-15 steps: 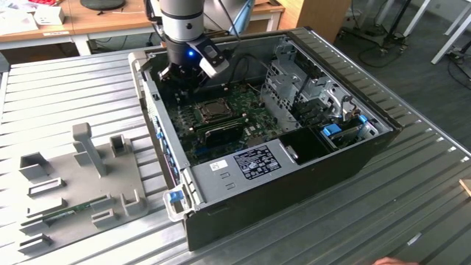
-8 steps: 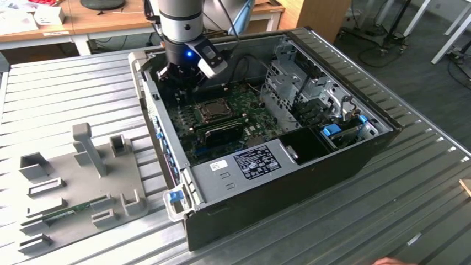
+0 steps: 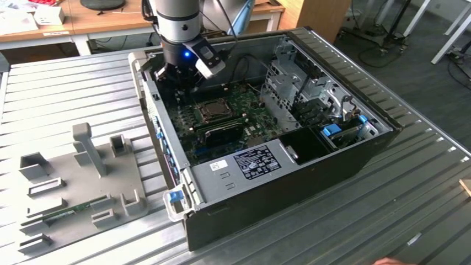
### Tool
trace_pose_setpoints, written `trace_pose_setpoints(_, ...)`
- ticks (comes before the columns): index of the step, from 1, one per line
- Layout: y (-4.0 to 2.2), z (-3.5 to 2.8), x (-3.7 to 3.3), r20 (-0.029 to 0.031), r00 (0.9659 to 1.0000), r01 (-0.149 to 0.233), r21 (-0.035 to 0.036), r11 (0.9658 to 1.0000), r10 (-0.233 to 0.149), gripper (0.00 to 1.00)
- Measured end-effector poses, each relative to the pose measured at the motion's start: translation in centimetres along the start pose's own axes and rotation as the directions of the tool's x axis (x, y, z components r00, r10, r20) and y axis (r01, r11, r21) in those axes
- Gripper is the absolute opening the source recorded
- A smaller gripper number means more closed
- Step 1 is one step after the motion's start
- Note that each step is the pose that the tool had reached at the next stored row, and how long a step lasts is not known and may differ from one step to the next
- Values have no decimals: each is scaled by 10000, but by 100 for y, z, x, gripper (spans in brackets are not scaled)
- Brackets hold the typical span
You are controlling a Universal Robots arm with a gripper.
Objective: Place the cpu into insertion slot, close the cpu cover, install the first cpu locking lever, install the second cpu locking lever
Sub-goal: 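Install the first cpu locking lever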
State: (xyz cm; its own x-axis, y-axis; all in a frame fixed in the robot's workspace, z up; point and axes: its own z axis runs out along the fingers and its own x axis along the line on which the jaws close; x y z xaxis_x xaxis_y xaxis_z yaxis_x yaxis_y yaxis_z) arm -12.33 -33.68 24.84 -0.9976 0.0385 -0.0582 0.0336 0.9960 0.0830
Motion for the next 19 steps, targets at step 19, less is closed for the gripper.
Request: trace_pose_setpoints(19,16,-11,9,-2,10000,-3,-47,10000,3,10)
